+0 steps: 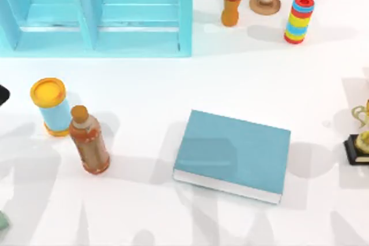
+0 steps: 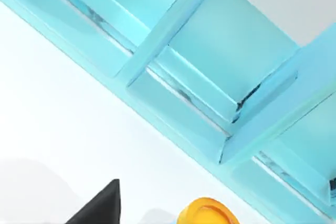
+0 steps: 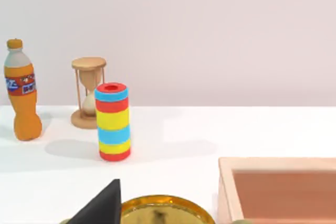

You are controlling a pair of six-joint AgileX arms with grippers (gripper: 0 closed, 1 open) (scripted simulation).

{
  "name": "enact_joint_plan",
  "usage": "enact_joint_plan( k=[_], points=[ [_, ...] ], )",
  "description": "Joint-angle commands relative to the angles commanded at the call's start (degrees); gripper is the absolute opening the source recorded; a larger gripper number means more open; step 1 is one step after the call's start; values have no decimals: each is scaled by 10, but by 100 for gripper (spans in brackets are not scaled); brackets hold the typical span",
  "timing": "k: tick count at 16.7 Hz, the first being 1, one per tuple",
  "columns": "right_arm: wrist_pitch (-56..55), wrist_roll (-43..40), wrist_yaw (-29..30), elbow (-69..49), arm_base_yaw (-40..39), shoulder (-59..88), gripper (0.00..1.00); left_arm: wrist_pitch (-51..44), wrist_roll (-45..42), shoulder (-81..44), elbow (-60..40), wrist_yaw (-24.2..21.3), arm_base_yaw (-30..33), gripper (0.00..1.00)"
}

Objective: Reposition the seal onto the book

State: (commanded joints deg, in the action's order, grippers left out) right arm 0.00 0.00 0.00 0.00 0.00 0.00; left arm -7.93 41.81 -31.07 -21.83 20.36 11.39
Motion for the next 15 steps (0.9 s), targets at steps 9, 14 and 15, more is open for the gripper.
enact_joint_plan(
  k=[9,14,15],
  points=[
    [0,0,0,0,0,0,100,77,-395,292,203,-189,-108,100],
    [0,0,0,0,0,0,100,79,-418,311,218,-204,-114,100],
    [0,0,0,0,0,0,100,79,-418,311,218,-204,-114,100]
  ],
)
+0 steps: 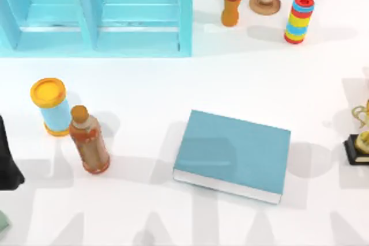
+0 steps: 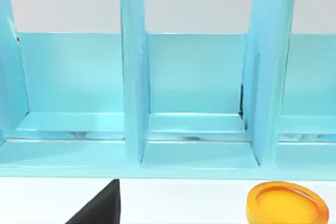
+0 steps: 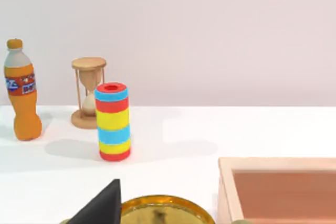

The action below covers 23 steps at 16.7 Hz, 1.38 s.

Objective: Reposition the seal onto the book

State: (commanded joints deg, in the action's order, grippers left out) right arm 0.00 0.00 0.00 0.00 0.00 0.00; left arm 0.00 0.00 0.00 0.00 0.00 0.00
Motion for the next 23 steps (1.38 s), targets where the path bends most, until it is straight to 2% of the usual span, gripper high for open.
enact_joint_plan(
  k=[4,8,12,17,23],
  points=[
    [14,-1,0,-16,10,18,100,0,0,0,0,0,0,100],
    [95,-7,-4,-110,60,126,100,0,0,0,0,0,0,100],
    [220,-23,-8,-277,123,321,100,0,0,0,0,0,0,100],
    [404,-70,-9,-527,192,637,100,0,0,0,0,0,0,100],
    [604,-157,-4,-802,234,960,100,0,0,0,0,0,0,100]
  ],
)
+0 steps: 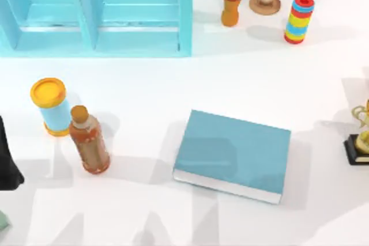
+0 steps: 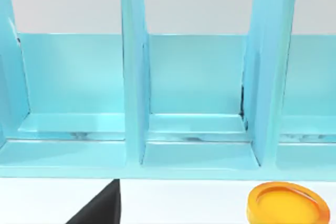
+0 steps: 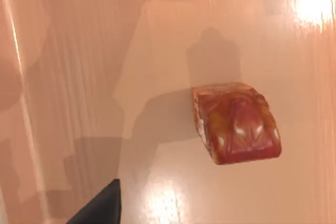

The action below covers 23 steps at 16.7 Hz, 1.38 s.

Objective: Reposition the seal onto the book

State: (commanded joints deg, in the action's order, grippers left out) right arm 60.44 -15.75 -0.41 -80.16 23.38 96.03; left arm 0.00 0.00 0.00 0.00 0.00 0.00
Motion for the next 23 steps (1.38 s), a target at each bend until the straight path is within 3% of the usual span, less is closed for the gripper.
enact_joint_plan(
  k=[5,13,23],
  points=[
    [100,-65,4,-108,8,125,100,0,0,0,0,0,0,100],
    [113,-75,4,-114,5,134,100,0,0,0,0,0,0,100],
    [-58,-74,4,15,7,178,100,0,0,0,0,0,0,100]
  ],
)
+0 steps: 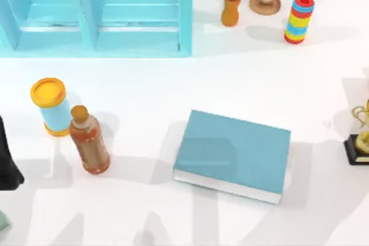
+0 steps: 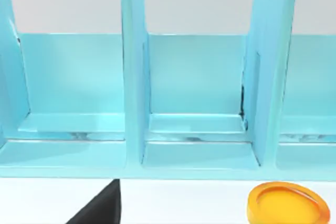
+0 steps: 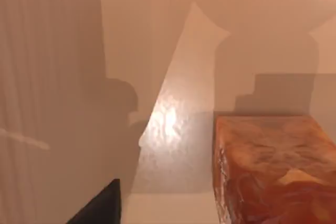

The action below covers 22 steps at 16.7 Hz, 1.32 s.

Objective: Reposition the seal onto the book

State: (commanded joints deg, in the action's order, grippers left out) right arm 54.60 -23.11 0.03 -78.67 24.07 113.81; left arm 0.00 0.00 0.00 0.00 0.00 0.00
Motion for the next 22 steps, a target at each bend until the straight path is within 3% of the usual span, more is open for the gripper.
enact_joint_plan(
  k=[7,20,22],
  points=[
    [-38,0,0,24,0,14,100,0,0,0,0,0,0,100],
    [-38,0,0,24,0,14,2,0,0,0,0,0,0,100],
    [-38,0,0,24,0,14,0,0,0,0,0,0,0,100]
  ],
)
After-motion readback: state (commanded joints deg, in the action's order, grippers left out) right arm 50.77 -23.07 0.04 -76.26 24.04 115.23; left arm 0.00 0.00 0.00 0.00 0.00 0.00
